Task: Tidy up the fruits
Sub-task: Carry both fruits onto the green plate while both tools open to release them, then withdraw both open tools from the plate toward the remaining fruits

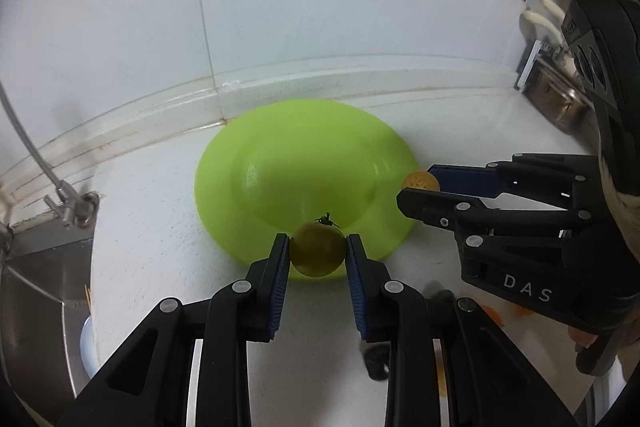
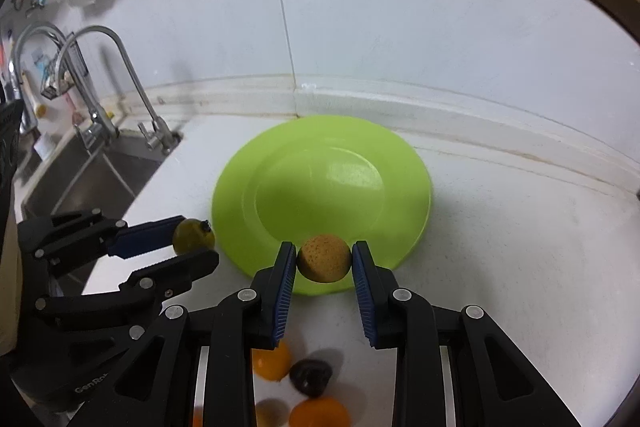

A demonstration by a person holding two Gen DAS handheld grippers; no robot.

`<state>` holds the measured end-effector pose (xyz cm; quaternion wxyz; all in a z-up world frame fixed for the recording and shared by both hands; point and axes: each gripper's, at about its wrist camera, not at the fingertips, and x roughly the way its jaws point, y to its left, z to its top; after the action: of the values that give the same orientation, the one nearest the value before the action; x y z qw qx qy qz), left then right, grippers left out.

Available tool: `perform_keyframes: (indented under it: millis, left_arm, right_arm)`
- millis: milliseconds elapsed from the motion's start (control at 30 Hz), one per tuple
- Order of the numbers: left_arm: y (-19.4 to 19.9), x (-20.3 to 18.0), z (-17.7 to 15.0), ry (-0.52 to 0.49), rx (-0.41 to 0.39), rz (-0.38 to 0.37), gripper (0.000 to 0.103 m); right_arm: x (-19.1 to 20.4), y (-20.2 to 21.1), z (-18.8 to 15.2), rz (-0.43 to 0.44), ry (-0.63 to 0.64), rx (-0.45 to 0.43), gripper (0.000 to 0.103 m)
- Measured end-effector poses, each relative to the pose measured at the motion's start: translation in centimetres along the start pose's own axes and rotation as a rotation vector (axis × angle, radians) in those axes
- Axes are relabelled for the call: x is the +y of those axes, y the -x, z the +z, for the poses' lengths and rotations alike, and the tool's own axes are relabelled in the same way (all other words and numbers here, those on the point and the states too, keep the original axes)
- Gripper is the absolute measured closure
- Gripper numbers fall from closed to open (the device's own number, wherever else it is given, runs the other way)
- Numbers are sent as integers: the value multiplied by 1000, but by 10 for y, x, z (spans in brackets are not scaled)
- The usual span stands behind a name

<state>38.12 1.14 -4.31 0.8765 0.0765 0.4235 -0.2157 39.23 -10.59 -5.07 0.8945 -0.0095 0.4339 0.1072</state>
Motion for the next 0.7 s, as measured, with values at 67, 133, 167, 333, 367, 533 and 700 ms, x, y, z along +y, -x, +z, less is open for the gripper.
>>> perform_keyframes:
  millis: [67,133,167,333,367,533,700]
  left_arm:
    - [-13,5,4,8,29,-12,75]
    - [-21,9,5,5,45,-10,75]
    - [-26,10,7,1,52,-4,75]
    - [-45,17,11,4,90,-13,75]
    - [-47,18,11,2,93,-13,75]
    - [-49,21,11,0,93,-8,65]
    - [-38,23,8,28,77,5,63]
  right_arm:
    - [-2,-11,3,7,1,28,73]
    - [-4,-20,5,2,7,50,73]
    - [-5,-26,6,4,10,64,73]
    - [-8,-44,9,15,0,104,73]
    - [-8,-46,10,16,-1,109,73]
    - [-11,-50,11,19,-7,114,73]
    - [-9,-43,11,11,-19,97,67]
